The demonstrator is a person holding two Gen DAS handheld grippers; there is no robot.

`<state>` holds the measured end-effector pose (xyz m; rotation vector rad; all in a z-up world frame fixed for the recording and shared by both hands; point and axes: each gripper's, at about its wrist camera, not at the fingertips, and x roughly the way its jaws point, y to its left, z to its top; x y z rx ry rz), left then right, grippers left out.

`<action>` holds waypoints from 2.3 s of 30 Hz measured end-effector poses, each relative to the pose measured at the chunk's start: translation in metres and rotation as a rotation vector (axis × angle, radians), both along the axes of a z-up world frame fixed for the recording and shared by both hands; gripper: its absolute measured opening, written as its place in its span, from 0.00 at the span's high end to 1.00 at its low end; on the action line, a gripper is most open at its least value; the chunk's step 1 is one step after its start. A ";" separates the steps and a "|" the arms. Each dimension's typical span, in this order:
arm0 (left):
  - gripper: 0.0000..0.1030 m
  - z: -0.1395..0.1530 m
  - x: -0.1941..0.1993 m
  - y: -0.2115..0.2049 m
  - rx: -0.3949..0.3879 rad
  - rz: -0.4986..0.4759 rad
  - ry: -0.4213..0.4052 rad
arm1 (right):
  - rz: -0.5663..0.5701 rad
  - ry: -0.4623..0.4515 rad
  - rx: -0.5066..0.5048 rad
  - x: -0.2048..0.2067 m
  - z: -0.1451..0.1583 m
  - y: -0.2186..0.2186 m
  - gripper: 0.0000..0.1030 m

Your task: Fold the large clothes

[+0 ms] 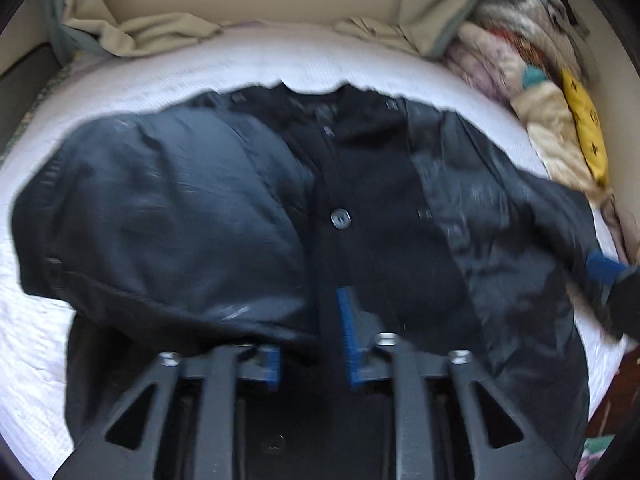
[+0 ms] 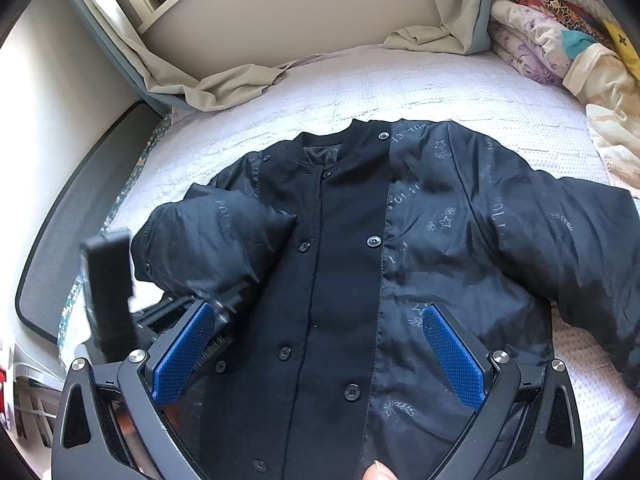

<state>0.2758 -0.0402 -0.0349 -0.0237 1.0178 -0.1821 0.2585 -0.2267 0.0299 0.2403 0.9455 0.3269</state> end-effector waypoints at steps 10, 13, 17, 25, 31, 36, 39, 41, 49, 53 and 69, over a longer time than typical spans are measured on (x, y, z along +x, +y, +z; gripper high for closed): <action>0.05 0.036 -0.056 0.029 -0.104 -0.108 -0.004 | -0.016 0.090 -0.084 0.012 -0.026 0.004 0.00; 0.02 0.050 -0.064 0.050 -0.138 -0.067 -0.057 | -0.006 0.116 -0.124 0.014 -0.039 0.010 0.00; 0.01 0.069 -0.073 0.082 -0.080 0.051 -0.239 | 0.023 0.160 -0.210 0.016 -0.064 0.026 0.00; 0.01 0.117 -0.100 0.128 0.066 0.273 -0.547 | 0.028 0.204 -0.336 0.013 -0.096 0.041 0.00; 0.00 0.142 -0.124 0.142 0.125 0.330 -0.780 | 0.006 0.193 -0.372 0.007 -0.108 0.044 0.00; 0.00 0.148 -0.121 0.161 0.046 0.361 -0.735 | -0.021 0.188 -0.370 0.002 -0.114 0.044 0.00; 0.00 0.151 -0.120 0.180 -0.029 0.370 -0.700 | -0.013 0.165 -0.370 -0.001 -0.114 0.044 0.00; 0.00 0.152 -0.117 0.195 -0.089 0.383 -0.662 | 0.005 0.149 -0.382 -0.005 -0.111 0.043 0.00; 0.00 0.154 -0.118 0.233 -0.125 0.485 -0.613 | 0.058 -0.079 -0.472 -0.031 -0.050 0.081 0.18; 0.00 0.155 -0.118 0.241 -0.125 0.509 -0.615 | 0.187 -0.186 -0.446 -0.035 -0.010 0.135 0.20; 0.00 0.150 -0.114 0.252 -0.151 0.531 -0.573 | 0.312 -0.257 -0.731 0.008 -0.039 0.236 0.79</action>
